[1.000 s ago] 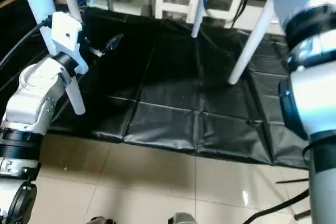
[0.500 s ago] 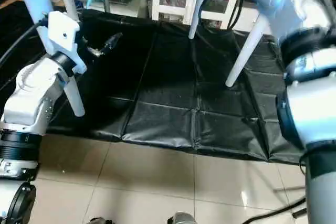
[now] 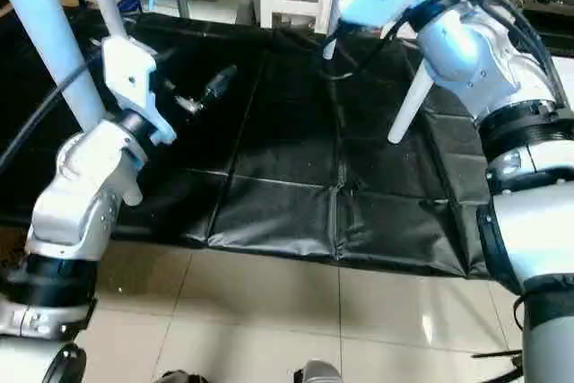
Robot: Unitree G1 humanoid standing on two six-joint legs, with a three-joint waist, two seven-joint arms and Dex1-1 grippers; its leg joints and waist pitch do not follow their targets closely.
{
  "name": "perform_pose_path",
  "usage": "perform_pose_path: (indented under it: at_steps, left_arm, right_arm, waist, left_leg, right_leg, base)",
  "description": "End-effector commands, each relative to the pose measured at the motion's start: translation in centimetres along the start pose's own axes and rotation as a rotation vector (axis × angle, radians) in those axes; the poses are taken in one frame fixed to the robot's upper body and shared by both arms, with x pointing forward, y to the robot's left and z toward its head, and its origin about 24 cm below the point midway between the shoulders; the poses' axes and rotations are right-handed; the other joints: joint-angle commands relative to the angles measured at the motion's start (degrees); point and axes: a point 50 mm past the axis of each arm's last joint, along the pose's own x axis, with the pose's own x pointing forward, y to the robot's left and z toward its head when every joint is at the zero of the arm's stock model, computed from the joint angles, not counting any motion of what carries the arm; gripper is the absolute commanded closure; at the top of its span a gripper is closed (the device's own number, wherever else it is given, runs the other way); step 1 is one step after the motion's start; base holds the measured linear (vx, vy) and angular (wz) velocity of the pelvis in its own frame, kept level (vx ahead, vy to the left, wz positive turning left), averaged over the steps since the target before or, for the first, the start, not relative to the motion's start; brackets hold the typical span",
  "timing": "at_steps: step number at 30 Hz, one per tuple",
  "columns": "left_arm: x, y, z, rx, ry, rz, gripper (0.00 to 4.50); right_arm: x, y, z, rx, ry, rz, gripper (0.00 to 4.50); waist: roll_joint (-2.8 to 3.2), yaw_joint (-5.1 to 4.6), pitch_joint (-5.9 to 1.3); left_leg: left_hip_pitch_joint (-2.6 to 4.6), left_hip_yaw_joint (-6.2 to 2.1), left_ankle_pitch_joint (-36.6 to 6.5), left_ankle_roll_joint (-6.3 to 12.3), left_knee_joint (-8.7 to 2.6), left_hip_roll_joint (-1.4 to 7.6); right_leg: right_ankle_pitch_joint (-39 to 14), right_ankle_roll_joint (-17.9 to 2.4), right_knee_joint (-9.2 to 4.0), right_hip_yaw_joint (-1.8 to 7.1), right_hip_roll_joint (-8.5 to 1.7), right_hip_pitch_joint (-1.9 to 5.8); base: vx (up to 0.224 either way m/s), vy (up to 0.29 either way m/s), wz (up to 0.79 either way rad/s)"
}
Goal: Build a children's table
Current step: Flip table
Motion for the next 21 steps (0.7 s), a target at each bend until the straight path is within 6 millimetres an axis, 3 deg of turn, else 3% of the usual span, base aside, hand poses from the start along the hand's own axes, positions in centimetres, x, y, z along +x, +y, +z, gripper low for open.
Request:
perform_pose_path:
  at_steps: [1,5,6,8,10,11,12,13,14,15,16,17,18,19,20,21]
  left_arm:
    - [-0.4,-0.7,0.5,-0.006,-0.018,-0.013,0.50]
    - [-2.3,-0.9,0.9,-0.013,-0.033,0.077,0.50]
    - [-2.9,-0.9,1.0,-0.014,-0.028,0.094,0.50]
    - [-4.3,-1.1,0.7,-0.014,0.006,0.136,0.50]
    - [-6.4,-2.0,-0.3,-0.022,0.074,0.186,0.50]
    - [-7.1,-2.3,-0.6,-0.032,0.095,0.201,0.50]
    - [-8.0,-2.8,-1.0,-0.040,0.127,0.224,0.50]
    - [-8.6,-3.0,-1.2,-0.045,0.145,0.238,0.50]
    - [-9.2,-3.2,-1.4,-0.030,0.171,0.264,0.50]
    - [-10.1,-2.9,-1.6,0.016,0.210,0.334,0.50]
    - [-10.6,-2.7,-1.6,0.048,0.230,0.378,0.50]
    - [-10.9,-2.3,-1.6,0.069,0.243,0.425,0.50]
    - [-11.1,-2.1,-1.5,0.079,0.249,0.450,0.50]
    - [-11.3,-1.1,-1.5,0.086,0.254,0.544,0.50]
    - [-11.4,-0.5,-1.5,0.089,0.260,0.598,0.50]
    - [-11.5,0.2,-1.5,0.103,0.272,0.652,0.22]
  right_arm:
    - [-0.5,0.0,1.0,0.043,-0.074,-0.021,0.98]
    - [-2.5,2.4,2.9,0.196,-0.145,0.018,0.98]
    - [-3.0,3.1,3.3,0.240,-0.143,0.030,0.98]
    - [-4.3,4.5,3.8,0.303,-0.121,0.046,0.98]
    - [-6.9,6.8,4.2,0.417,-0.024,0.086,0.98]
    - [-7.7,7.5,4.4,0.453,0.006,0.101,0.98]
    - [-8.9,8.8,4.5,0.514,0.080,0.140,0.98]
    - [-9.5,9.5,4.5,0.548,0.121,0.164,0.98]
    - [-10.2,10.2,4.3,0.604,0.199,0.166,0.98]
    - [-11.1,11.0,3.3,0.692,0.351,0.128,0.98]
    - [-11.6,11.3,2.8,0.739,0.437,0.096,0.98]
    - [-11.9,11.5,2.3,0.789,0.506,0.060,0.98]
    - [-12.1,11.5,2.1,0.815,0.538,0.041,0.98]
    - [-12.2,11.5,1.5,0.868,0.603,-0.014,0.98]
    - [-12.3,11.5,1.2,0.900,0.637,-0.046,0.98]
    - [-12.3,11.4,0.6,0.944,0.686,-0.102,0.67]
  waist:
    - [0.56,0.30,-5.09]
    - [0.78,0.65,-5.38]
    - [1.15,0.99,-5.35]
    - [0.99,1.07,-5.21]
    - [1.21,1.20,-5.26]
    - [1.16,1.25,-4.88]
    - [1.08,1.22,-4.58]
    - [1.17,1.20,-4.77]
    - [1.52,1.17,-4.68]
    - [1.21,0.95,-4.61]
    - [1.39,0.56,-4.39]
    - [1.35,0.21,-4.34]
    - [0.99,0.10,-4.36]
    - [1.13,-0.30,-3.86]
    - [1.13,-0.30,-3.86]
    - [1.83,-0.88,-3.53]
  left_leg:
    - [2.54,-1.29,-21.4,2.15,-4.80,1.83]
    - [2.84,-1.34,-23.1,1.88,-4.91,1.90]
    - [2.86,-1.55,-23.4,1.94,-5.13,2.13]
    - [2.72,-1.63,-24.2,1.52,-5.41,2.26]
    - [3.10,-1.61,-26.4,1.02,-5.49,2.17]
    - [2.83,-1.85,-27.3,0.64,-5.83,2.35]
    - [3.49,-1.68,-31.0,-0.45,-5.86,2.24]
    - [3.60,-1.95,-32.3,-1.28,-5.83,2.04]
    - [3.50,-2.18,-33.4,-1.99,-5.94,1.96]
    - [3.48,-2.15,-34.2,-2.06,-6.02,1.94]
    - [3.20,-2.56,-35.0,-2.43,-6.20,1.87]
    - [3.08,-2.69,-35.6,-2.73,-6.18,1.72]
    - [3.54,-2.87,-36.8,-3.25,-6.02,1.58]
    - [4.55,-3.12,-40.3,-4.25,-5.87,1.44]
    - [4.55,-3.12,-40.3,-4.25,-5.87,1.44]
    - [4.60,-3.69,-43.8,-4.79,-6.73,1.74]
  right_leg:
    - [-8.0,-13.0,-3.77,-0.15,-0.75,2.73]
    - [-9.2,-12.3,-3.95,-0.23,-0.64,2.60]
    - [-9.1,-11.8,-3.97,-0.17,-0.85,2.78]
    - [-10.3,-11.1,-4.10,-0.22,-0.67,2.62]
    - [-13.4,-10.3,-4.57,-0.29,-0.56,2.40]
    - [-15.4,-9.4,-4.84,-0.21,-0.67,2.37]
    - [-20.5,-8.2,-5.49,-0.38,-0.26,1.54]
    - [-22.9,-7.4,-5.62,-0.42,-0.37,1.71]
    - [-25.1,-6.4,-5.84,-0.53,-0.39,1.64]
    - [-26.2,-5.7,-6.17,-0.62,-0.23,1.52]
    - [-28.5,-4.6,-6.32,-0.82,-0.40,1.63]
    - [-29.9,-3.9,-6.40,-1.08,-0.21,1.64]
    - [-32.7,-2.7,-6.82,-1.33,-0.20,1.27]
    - [-35.9,-1.4,-8.02,-2.61,0.29,0.43]
    - [-35.9,-1.4,-8.02,-2.61,0.29,0.43]
    - [-34.7,-1.0,-7.98,-4.21,0.85,1.11]
  base:
    - [0.000,0.000,0.00]
    - [0.000,0.000,0.00]
    - [0.000,0.000,0.00]
    - [0.000,0.000,0.00]
    - [0.000,0.000,0.00]
    - [0.000,0.000,0.00]
    - [0.000,0.000,0.00]
    - [0.000,0.000,0.00]
    - [0.000,0.000,0.00]
    - [0.000,0.000,0.00]
    - [0.000,0.000,0.00]
    - [-0.057,0.005,-0.10]
    - [-0.081,0.005,-0.07]
    - [-0.081,0.005,-0.07]
    - [-0.102,0.008,-0.08]
    - [-0.103,0.020,-0.15]
